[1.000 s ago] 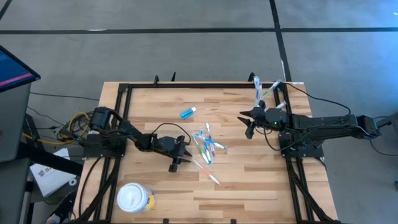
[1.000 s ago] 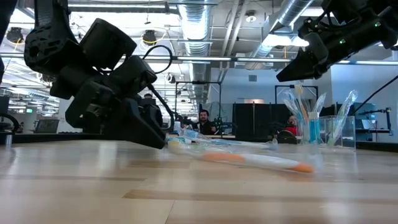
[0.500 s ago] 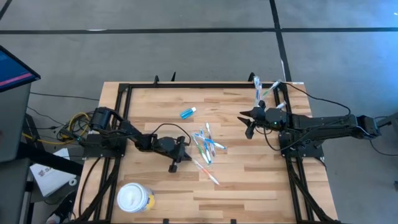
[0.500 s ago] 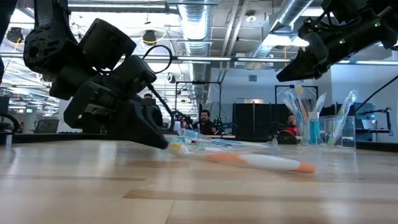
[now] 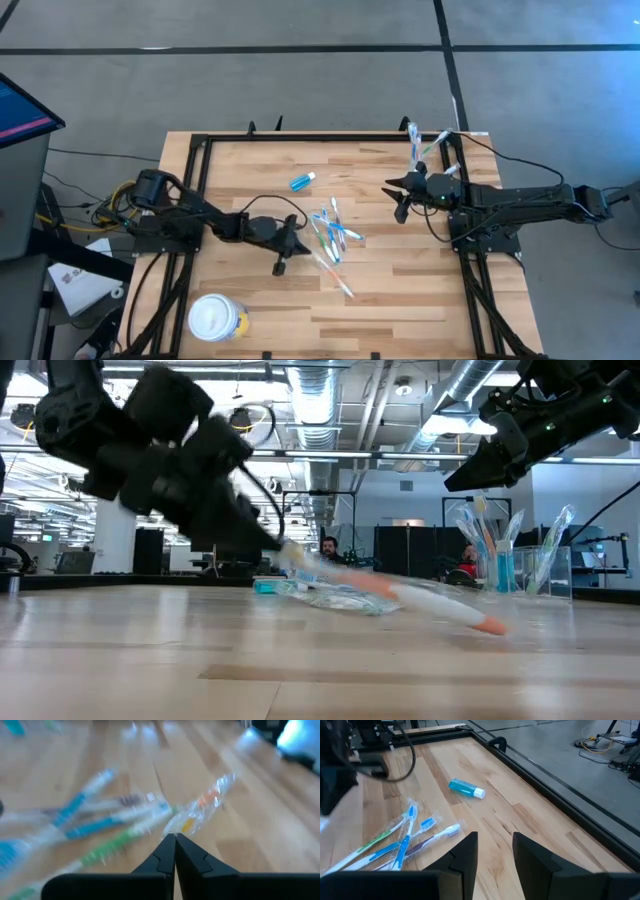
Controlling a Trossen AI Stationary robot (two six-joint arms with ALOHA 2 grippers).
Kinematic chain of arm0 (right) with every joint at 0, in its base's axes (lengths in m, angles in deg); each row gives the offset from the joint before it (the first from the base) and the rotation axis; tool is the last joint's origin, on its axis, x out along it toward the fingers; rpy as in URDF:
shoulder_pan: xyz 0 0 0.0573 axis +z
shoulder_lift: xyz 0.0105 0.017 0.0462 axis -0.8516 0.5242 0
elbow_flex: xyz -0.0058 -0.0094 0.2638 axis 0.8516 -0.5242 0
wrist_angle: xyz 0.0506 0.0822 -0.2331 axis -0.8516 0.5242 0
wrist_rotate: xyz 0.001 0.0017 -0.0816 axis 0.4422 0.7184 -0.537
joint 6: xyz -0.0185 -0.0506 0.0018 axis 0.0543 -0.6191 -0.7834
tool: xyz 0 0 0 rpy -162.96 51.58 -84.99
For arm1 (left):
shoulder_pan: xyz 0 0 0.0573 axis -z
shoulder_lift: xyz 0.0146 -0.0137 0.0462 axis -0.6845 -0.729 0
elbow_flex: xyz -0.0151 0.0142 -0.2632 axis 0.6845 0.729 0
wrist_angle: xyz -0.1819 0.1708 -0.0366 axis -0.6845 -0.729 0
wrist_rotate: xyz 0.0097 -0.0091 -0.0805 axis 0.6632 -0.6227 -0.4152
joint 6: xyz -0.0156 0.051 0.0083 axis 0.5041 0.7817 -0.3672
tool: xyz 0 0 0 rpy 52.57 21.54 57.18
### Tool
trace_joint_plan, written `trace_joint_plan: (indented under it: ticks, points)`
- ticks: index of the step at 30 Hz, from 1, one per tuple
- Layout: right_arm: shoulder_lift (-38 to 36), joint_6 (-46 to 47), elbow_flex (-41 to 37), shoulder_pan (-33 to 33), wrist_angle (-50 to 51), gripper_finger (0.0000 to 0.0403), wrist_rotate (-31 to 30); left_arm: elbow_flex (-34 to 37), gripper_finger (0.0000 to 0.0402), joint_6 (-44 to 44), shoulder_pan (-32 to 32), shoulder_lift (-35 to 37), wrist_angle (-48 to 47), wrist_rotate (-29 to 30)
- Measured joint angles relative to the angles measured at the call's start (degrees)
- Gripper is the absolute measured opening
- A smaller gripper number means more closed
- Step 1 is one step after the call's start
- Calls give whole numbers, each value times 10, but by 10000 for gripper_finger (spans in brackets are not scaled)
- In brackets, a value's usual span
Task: Pick & Place toothbrushing station
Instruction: Put the orange toothbrush into the transparent organizer
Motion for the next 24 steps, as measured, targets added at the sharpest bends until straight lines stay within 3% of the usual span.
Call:
trace_joint_plan:
  ticks: [6,13,18,24]
  points:
    - [0,1,0,0,0,113,7,0,0,22,0,95,-25,52]
    - [0,1,0,1,-27,113,69,0,0,69,0,171,-38,104]
    - [0,1,0,1,-59,113,134,-14,0,97,0,190,-39,129]
    - [19,0,0,1,-116,113,206,-84,0,166,-3,172,-37,138]
